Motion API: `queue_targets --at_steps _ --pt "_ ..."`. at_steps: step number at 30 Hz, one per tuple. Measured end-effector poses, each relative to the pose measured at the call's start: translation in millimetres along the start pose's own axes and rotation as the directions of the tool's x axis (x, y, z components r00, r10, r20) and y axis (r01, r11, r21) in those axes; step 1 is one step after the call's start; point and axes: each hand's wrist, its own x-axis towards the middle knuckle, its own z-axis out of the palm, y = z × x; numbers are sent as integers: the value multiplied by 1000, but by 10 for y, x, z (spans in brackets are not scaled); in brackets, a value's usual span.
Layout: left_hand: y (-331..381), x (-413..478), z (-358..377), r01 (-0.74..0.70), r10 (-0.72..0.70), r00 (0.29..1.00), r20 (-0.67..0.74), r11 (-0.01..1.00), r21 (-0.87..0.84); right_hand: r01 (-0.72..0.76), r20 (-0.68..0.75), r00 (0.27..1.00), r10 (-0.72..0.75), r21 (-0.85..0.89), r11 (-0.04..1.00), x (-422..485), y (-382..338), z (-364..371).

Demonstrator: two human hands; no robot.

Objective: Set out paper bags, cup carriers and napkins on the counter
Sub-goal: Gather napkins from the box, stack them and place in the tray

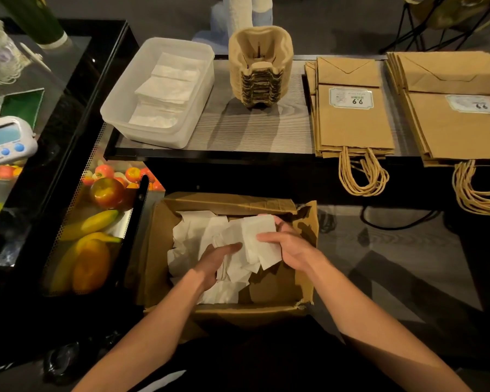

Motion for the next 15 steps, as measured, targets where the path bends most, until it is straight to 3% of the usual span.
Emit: queue_targets --at_steps 4,6,10,15 --pt "100 -157 143 -62 52 995 84 989 133 5 -116 992 -55 -393 920 35 -28 217" --pt "111 -164 171 -80 68 995 79 982 169 13 -173 981 -84 -379 925 62 30 284" --pt "69 -108 172 -82 78 996 33 982 170 -45 -292 956 -8 -172 984 55 140 378" --pt "59 -121 188 -81 77 997 30 979 187 -95 -328 945 7 -254 962 69 155 400"
